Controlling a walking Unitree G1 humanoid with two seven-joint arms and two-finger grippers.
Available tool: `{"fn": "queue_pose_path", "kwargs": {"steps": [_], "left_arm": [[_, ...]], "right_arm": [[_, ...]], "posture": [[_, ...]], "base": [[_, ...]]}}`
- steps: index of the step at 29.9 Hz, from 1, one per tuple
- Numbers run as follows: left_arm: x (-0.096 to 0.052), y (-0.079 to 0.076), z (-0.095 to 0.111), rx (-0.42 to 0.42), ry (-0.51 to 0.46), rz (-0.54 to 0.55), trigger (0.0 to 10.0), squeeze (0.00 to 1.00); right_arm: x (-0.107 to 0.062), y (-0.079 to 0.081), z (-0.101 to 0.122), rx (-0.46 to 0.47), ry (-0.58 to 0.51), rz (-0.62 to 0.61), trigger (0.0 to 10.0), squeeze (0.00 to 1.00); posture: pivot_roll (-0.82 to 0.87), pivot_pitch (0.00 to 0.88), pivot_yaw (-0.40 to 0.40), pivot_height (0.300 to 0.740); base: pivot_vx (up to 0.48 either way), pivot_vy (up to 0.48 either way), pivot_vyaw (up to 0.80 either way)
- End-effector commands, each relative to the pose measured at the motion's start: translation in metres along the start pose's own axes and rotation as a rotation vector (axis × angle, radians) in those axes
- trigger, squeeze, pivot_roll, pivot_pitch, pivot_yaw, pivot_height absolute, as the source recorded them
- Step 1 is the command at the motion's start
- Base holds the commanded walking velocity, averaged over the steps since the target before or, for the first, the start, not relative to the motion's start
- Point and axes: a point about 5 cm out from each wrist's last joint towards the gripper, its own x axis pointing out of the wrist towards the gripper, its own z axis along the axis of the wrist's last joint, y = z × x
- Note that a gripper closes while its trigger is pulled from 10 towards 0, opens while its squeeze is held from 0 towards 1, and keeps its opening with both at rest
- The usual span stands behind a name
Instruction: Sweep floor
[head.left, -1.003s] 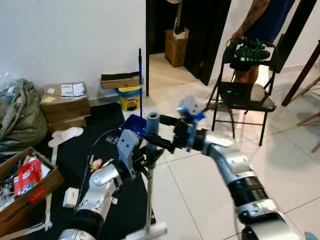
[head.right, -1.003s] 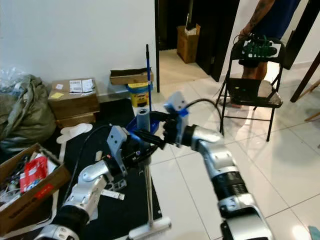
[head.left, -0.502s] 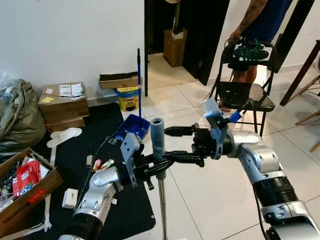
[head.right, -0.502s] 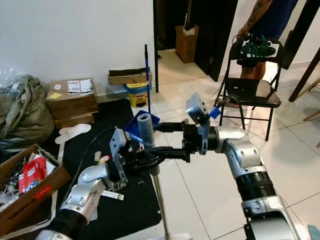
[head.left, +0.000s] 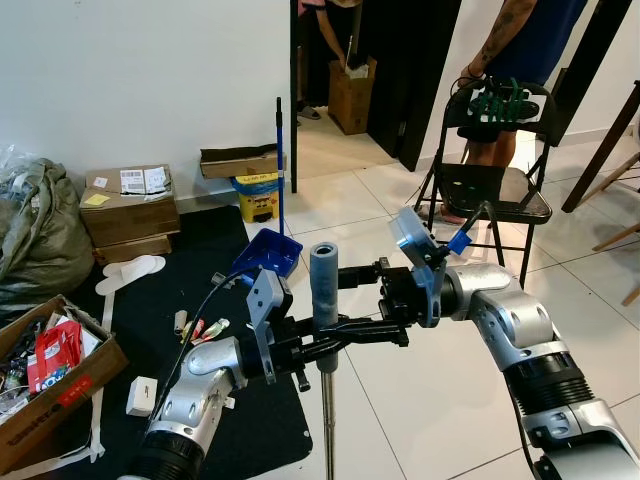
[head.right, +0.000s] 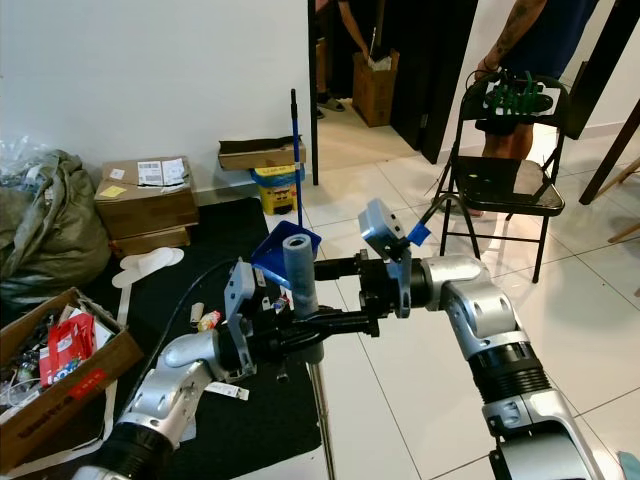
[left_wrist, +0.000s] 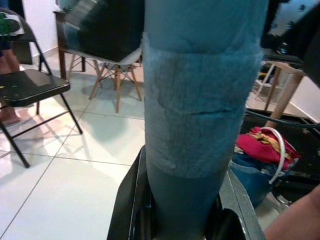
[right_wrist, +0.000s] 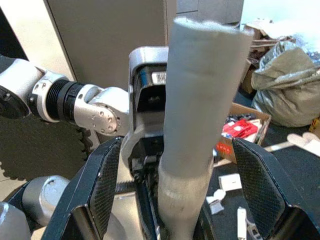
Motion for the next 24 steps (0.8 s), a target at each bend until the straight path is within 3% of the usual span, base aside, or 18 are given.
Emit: {"fn": "queue_pose_path", "kwargs": {"steps": [1, 15, 17, 24], "left_arm": [[0.000, -0.003, 0.001, -0.005, -0.004, -0.030, 0.0, 0.00], [0.001, -0.013, -0.003, -0.029, 0.023, -0.085, 0.0, 0.00], [0.001, -0.014, -0.003, -0.035, 0.025, -0.087, 0.0, 0.00], [0.001, -0.015, -0.004, -0.038, 0.033, -0.090, 0.0, 0.00]], "right_arm": [[0.005, -0.001, 0.002, -0.028, 0.021, 0.007, 10.0, 0.00], [0.010, -0.007, 0.002, -0.049, 0.036, -0.029, 10.0, 0.00], [0.012, -0.006, 0.001, -0.028, 0.036, -0.015, 0.0, 0.00], [0.013, -0.004, 0.000, -0.011, 0.035, 0.009, 0.0, 0.00]], "posture": [[-0.04, 0.011, -0.008, 0.740], [-0.04, 0.017, -0.005, 0.740], [-0.04, 0.021, -0.005, 0.740], [-0.04, 0.028, -0.002, 0.740]], "base": [[0.000, 0.000, 0.00], [0.000, 0.000, 0.00], [0.000, 0.000, 0.00], [0.000, 0.000, 0.00]]}}
